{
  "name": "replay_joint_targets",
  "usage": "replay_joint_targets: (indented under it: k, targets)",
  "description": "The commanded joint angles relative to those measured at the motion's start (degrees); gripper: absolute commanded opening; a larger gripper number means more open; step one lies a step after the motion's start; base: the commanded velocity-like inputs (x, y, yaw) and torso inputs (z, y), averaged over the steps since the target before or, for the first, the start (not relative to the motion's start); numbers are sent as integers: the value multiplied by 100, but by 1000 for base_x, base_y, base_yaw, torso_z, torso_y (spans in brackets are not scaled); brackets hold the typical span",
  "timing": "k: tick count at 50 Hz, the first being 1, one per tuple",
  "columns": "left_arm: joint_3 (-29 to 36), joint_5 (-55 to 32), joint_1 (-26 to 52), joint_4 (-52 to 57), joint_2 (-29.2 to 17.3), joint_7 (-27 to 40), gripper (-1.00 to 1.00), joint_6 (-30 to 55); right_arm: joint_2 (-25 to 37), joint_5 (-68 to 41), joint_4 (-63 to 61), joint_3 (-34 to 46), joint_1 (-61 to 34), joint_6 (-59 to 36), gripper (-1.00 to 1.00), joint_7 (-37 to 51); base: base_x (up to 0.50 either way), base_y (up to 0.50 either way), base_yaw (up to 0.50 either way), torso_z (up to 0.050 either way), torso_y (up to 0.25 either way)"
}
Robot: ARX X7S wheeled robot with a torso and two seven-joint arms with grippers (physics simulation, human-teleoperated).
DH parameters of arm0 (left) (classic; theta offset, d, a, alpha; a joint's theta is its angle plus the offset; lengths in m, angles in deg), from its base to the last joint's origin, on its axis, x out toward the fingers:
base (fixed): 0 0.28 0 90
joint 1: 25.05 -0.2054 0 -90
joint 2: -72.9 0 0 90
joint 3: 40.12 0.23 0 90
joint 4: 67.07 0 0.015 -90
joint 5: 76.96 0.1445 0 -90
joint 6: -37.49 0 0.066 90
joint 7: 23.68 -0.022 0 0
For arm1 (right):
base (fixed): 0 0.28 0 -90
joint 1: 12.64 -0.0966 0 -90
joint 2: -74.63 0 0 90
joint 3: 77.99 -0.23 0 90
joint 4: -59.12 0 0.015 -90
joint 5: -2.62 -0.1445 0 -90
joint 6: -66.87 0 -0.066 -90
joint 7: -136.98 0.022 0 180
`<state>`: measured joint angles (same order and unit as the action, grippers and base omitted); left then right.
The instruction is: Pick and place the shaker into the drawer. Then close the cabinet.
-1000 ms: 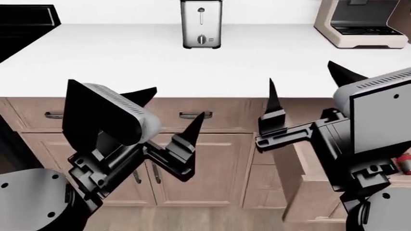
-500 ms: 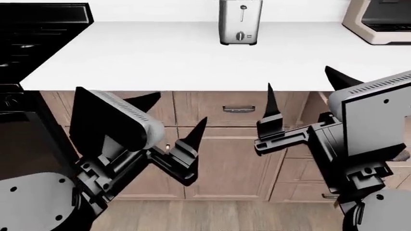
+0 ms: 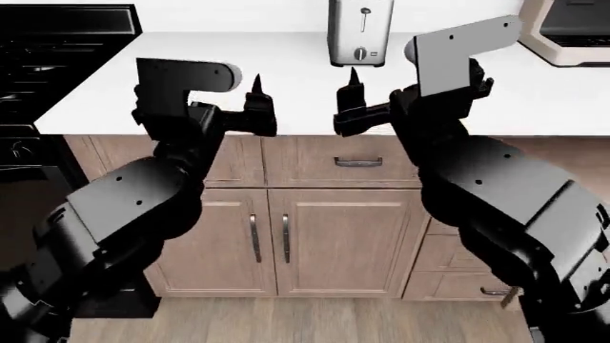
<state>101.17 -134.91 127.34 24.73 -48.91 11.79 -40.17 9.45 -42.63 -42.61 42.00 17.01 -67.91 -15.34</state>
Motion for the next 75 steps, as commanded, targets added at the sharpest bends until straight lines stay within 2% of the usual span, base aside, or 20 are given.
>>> replay_joint_targets:
  k: [1, 4, 11, 24, 29, 33, 38, 44, 51, 58, 69, 70, 71, 72, 73, 74, 75]
  targets:
    - [-48, 765, 706, -2644, 1291, -285, 100, -427, -1062, 824, 2376, 473, -1110, 794, 100, -966, 0, 0, 0, 0, 0]
    - [-33, 931, 694, -2973, 1440, -177, 100, -579, -1167, 862, 2506, 445, -1093, 941, 100, -931, 0, 0, 0, 0, 0]
    - [53, 1089, -152, -2879, 1485, -89, 100, -1156, -1186, 863, 2544, 398, -350, 1387, 100, -836, 0, 0, 0, 0, 0]
    - [213, 1099, -2124, -2200, 1098, 18, 100, -2052, -827, 1021, 1535, 313, 2107, 2735, 100, -301, 0, 0, 0, 0, 0]
    - [226, 1387, -2631, -2914, 1259, -92, 100, -2693, -724, 1192, 1462, 259, 2725, 3230, 100, -151, 0, 0, 0, 0, 0]
    - [252, 1452, -3029, -3368, 1331, -301, 100, -3062, -692, 1375, 1855, 251, 3237, 3757, 100, -203, 0, 0, 0, 0, 0]
    - [301, 1578, -3168, -3574, 1285, -310, 100, -3157, -780, 1561, 2613, 294, 3669, 4299, 100, -355, 0, 0, 0, 0, 0]
    - [212, 1423, -3131, -4422, 1620, -665, 100, -3235, -918, 1744, 3312, 315, 3928, 4879, 100, -496, 0, 0, 0, 0, 0]
    - [176, 1119, -3186, -4137, 1517, -1007, 100, -3056, -881, 1909, 3374, 432, 4014, 5104, 100, -618, 0, 0, 0, 0, 0]
    - [86, 968, -3450, -3412, 1132, -988, 100, -3156, -827, 1874, 3264, 423, 4088, 5189, 100, -665, 0, 0, 0, 0, 0]
    - [111, 1094, -3548, -3320, 1091, -951, 100, -3293, -807, 1886, 3179, 426, 4141, 5255, 100, -637, 0, 0, 0, 0, 0]
    - [-4326, 5370, -4481, -3916, 2946, -3395, 100, -2153, -2297, 4722, 4855, -1224, 4626, 5689, 100, -2250, 0, 0, 0, 0, 0]
    - [-5028, 5326, -5379, -1039, 3169, -3509, 100, -1477, -2468, 4401, 2032, -2614, 5175, 4482, 100, -2658, 0, 0, 0, 0, 0]
    - [-4954, 5263, -4595, -1898, 3137, -3481, 100, -1588, -2432, 4351, 2892, -2545, 4705, 4551, 100, -2603, 0, 0, 0, 0, 0]
    - [-4954, 5263, -4595, -1898, 3137, -3481, 100, -1588, -2405, 4311, 2995, -2502, 4700, 4562, 100, -2570, 0, 0, 0, 0, 0]
    - [-4908, 5211, -4579, -2758, 3113, -3466, 100, -1574, -2384, 4282, 2992, -2466, 4700, 4563, 100, -2546, 0, 0, 0, 0, 0]
    - [-4868, 5181, -4576, -2837, 3094, -3448, 100, -1580, -2365, 4256, 2993, -2436, 4697, 4559, 100, -2527, 0, 0, 0, 0, 0]
